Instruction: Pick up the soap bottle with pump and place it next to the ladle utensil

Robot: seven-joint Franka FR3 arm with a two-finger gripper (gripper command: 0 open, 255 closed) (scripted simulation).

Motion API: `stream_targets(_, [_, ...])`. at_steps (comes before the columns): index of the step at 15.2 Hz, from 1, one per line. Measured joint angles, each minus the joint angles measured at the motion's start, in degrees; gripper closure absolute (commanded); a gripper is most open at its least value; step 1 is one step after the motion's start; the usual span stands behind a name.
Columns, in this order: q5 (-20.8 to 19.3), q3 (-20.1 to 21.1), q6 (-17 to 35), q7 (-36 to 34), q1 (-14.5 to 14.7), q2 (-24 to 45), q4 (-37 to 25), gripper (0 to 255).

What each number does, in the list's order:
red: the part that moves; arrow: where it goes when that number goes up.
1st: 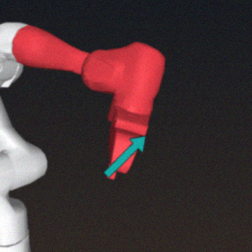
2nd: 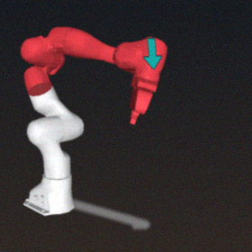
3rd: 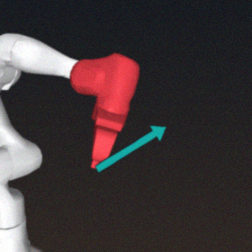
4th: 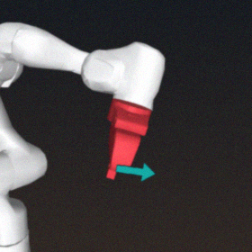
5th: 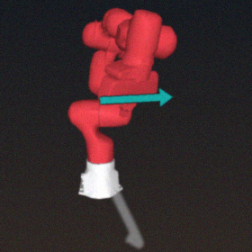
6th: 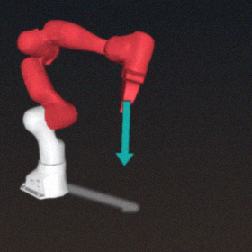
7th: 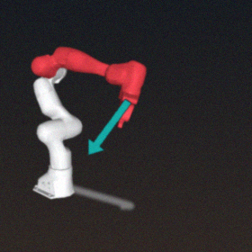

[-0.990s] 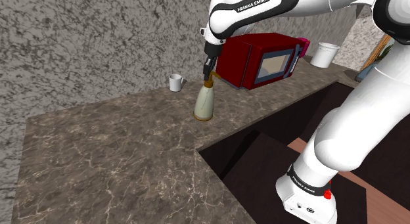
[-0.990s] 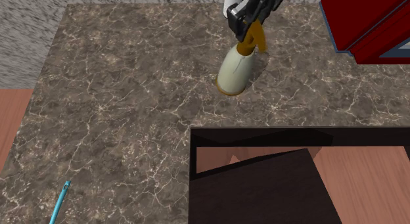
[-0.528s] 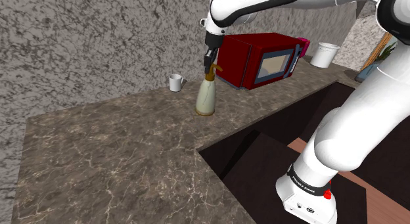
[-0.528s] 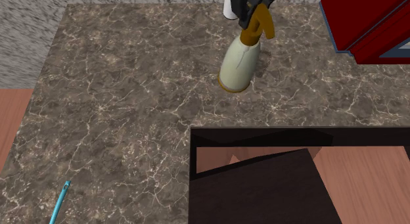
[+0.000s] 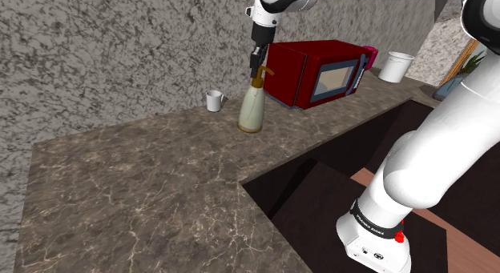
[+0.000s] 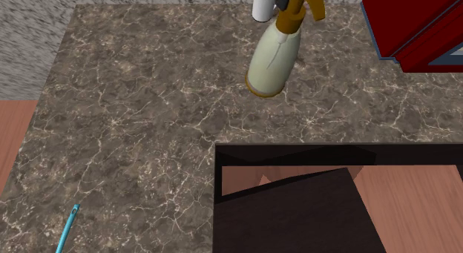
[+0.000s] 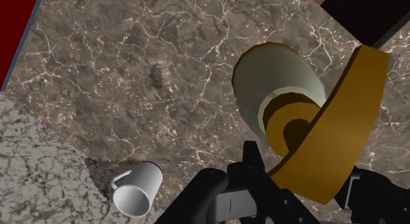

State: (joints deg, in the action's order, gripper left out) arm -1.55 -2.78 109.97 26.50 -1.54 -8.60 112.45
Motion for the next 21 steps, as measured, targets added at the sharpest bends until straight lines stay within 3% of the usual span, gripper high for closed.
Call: stream_targets(21, [0.19,-0.02,-16.5,0.48,0.0,2.15,-18.66,255])
